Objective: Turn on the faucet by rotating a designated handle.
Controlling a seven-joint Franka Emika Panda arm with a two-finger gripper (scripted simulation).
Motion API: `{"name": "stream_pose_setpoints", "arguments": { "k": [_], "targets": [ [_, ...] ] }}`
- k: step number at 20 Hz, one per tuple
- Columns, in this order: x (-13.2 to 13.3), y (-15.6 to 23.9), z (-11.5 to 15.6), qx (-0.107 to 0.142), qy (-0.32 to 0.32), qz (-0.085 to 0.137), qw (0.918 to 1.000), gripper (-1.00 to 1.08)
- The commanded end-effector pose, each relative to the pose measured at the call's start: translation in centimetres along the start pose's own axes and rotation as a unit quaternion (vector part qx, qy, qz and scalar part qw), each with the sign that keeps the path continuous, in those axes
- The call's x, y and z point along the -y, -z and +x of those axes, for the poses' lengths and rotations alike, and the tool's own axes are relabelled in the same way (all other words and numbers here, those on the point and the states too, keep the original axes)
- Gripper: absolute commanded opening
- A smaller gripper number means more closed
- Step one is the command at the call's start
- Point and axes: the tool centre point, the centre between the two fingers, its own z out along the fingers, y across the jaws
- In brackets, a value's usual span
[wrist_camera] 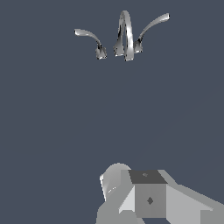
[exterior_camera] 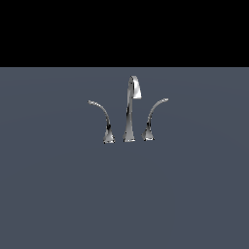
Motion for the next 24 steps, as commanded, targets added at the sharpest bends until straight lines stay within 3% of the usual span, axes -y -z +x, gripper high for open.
{"name": "stream_pose_setpoints", "arguments": {
  "k": [1, 15, 24],
  "targets": [
    [0.0, 0.0, 0.0, 0.000, 0.000, 0.000, 1.0000, -1.00],
    [-0.7, 0.3, 0.1, 0.004, 0.013, -0.005, 0.9999, -1.00],
    [-1.0, 0.1, 2.9, 0.001, -0.034, -0.006, 0.9994, -1.00]
  ]
}}
